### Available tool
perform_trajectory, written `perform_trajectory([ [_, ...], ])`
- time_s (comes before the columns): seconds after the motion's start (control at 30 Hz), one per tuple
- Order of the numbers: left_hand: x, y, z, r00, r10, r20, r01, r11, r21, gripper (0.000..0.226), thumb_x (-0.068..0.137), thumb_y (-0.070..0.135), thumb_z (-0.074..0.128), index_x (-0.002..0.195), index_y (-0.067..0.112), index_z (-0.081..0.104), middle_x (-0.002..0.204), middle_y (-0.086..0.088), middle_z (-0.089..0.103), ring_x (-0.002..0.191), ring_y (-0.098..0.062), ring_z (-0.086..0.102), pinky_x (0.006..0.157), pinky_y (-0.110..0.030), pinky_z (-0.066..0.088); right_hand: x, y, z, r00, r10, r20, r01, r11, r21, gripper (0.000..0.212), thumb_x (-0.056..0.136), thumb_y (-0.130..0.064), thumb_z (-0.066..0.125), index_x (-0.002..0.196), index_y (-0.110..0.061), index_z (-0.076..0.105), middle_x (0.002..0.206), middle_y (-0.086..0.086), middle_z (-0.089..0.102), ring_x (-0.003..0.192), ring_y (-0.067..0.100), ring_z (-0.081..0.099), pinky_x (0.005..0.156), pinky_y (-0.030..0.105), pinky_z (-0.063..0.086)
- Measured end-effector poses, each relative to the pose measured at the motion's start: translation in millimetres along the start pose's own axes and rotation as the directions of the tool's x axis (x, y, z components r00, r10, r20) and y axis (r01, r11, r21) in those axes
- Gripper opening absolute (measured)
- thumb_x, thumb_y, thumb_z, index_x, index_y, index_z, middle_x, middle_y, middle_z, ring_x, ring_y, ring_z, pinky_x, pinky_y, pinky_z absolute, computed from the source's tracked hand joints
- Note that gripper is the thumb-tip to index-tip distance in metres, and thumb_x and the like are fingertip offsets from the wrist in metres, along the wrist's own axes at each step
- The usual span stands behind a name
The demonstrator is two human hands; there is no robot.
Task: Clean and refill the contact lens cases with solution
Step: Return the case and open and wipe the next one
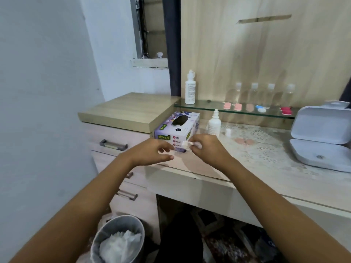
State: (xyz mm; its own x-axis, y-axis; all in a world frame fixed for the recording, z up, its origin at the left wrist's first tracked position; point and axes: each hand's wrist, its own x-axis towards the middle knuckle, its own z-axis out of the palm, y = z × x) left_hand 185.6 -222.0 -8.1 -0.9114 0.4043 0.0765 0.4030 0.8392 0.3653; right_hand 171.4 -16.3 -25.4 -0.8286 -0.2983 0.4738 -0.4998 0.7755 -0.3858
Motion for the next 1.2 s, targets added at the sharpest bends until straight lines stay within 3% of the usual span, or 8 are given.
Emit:
perform_trajectory([
  [0.23,-47,-50,-7,0.991,-0.118,-0.055,0.117,0.993,-0.019,0.043,0.089,0.038,0.06,0.128,0.02,0.056,0.122,0.003,0.06,0.1,-0.001,0.053,0.075,-0.007,0.037,19,-54,50,0.99,-0.127,0.068,0.121,0.989,0.089,0.019,0.084,-0.009,0.056,0.098,-0.006,0.068,0.098,0.011,0.068,0.092,0.025,0.059,0.077,0.03,0.042],
  [0.4,-76,-89,-8,0.975,-0.208,-0.073,0.206,0.978,-0.029,0.046,0.088,0.037,0.06,0.129,0.017,0.055,0.123,0.0,0.06,0.099,-0.003,0.053,0.08,-0.011,0.038,32,-86,90,0.971,-0.198,0.137,0.176,0.972,0.154,0.019,0.085,-0.013,0.056,0.1,-0.009,0.068,0.095,0.013,0.067,0.087,0.026,0.058,0.073,0.036,0.047],
  [0.57,-104,-133,-4,0.956,-0.282,-0.078,0.281,0.959,-0.021,0.045,0.089,0.036,0.059,0.129,0.015,0.055,0.123,-0.003,0.061,0.106,-0.01,0.056,0.081,-0.01,0.036,43,-117,128,0.95,-0.234,0.205,0.19,0.959,0.211,0.02,0.086,-0.011,0.055,0.102,-0.009,0.067,0.1,0.012,0.066,0.093,0.025,0.058,0.073,0.028,0.039],
  [0.73,-126,-180,13,0.924,-0.38,-0.049,0.38,0.925,-0.007,0.042,0.089,0.036,0.059,0.126,0.015,0.057,0.121,-0.004,0.061,0.103,-0.014,0.057,0.087,-0.02,0.039,50,-143,173,0.922,-0.262,0.286,0.191,0.948,0.253,0.023,0.088,-0.012,0.054,0.108,-0.012,0.065,0.108,0.007,0.065,0.099,0.022,0.057,0.072,0.023,0.038],
  [0.93,-135,-209,41,0.916,-0.399,-0.047,0.398,0.917,-0.037,0.039,0.088,0.029,0.062,0.124,0.012,0.059,0.119,-0.007,0.063,0.102,-0.018,0.059,0.086,-0.02,0.039,48,-151,217,0.892,-0.263,0.368,0.184,0.954,0.235,0.024,0.087,-0.012,0.053,0.108,-0.011,0.065,0.104,0.011,0.065,0.096,0.026,0.057,0.078,0.032,0.046],
  [1.2,-140,-251,103,0.879,-0.472,0.066,0.476,0.875,-0.09,0.042,0.089,0.032,0.06,0.127,0.014,0.056,0.123,-0.007,0.06,0.106,-0.017,0.058,0.089,-0.023,0.041,27,-128,293,0.831,-0.163,0.532,0.067,0.979,0.195,0.023,0.086,-0.013,0.055,0.106,-0.01,0.066,0.103,0.013,0.065,0.097,0.028,0.058,0.082,0.033,0.047],
])
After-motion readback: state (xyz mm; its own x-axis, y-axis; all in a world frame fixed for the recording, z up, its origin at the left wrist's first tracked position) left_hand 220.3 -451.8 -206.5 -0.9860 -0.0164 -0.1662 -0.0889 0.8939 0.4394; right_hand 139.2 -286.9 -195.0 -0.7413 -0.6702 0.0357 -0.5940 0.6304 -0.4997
